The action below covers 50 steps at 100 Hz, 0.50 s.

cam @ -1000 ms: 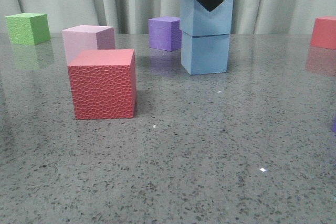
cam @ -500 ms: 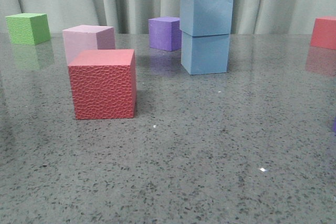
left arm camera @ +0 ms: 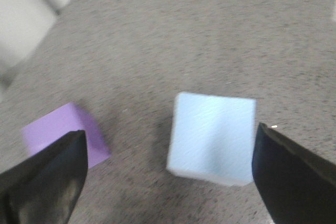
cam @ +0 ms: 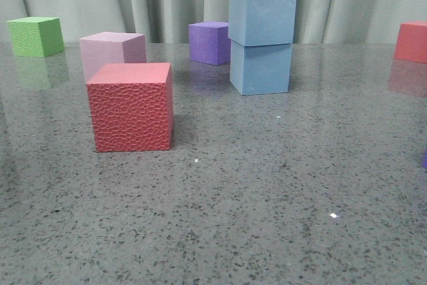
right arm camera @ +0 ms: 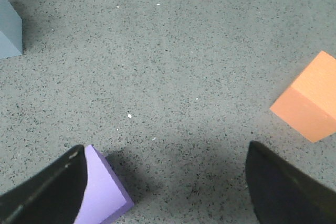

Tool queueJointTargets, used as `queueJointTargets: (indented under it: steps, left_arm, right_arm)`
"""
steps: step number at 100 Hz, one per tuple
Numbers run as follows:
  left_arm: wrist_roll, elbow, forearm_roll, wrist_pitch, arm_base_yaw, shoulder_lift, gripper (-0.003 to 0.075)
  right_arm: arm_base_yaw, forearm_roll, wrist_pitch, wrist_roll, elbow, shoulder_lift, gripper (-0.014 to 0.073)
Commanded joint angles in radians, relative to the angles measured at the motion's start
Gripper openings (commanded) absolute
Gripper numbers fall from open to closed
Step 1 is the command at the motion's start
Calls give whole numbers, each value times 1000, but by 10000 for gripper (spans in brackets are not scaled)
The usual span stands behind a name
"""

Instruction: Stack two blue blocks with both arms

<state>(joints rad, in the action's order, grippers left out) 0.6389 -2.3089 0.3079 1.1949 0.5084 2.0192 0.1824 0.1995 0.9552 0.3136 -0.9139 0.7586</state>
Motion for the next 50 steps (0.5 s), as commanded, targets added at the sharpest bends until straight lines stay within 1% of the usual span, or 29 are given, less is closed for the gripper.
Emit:
queueJointTargets:
  steps: [1, 5, 10, 22, 44, 50]
  left_arm:
    - [-76, -33, -15, -55, -25, -97, 610]
    - [-94, -33, -28, -55, -36, -110, 610]
    - [-154, -33, -41, -55, -48, -128, 610]
    - [-215, -33, -83, -57, -69, -165, 609]
    - [-275, -29, -207, -78, -74, -234, 596]
    - [-289, -20, -216, -78, -84, -254, 586]
  right_arm:
    - [-5, 27, -60, -6, -24, -4, 610]
    - [-5, 27, -60, -6, -24, -4, 610]
    - [-5, 27, -60, -6, -24, -4, 610]
    - [-5, 27, -60, -6, -24, -4, 610]
    - [-5, 27, -60, -6, -24, -4, 610]
    - [-5, 27, -60, -6, -24, -4, 610]
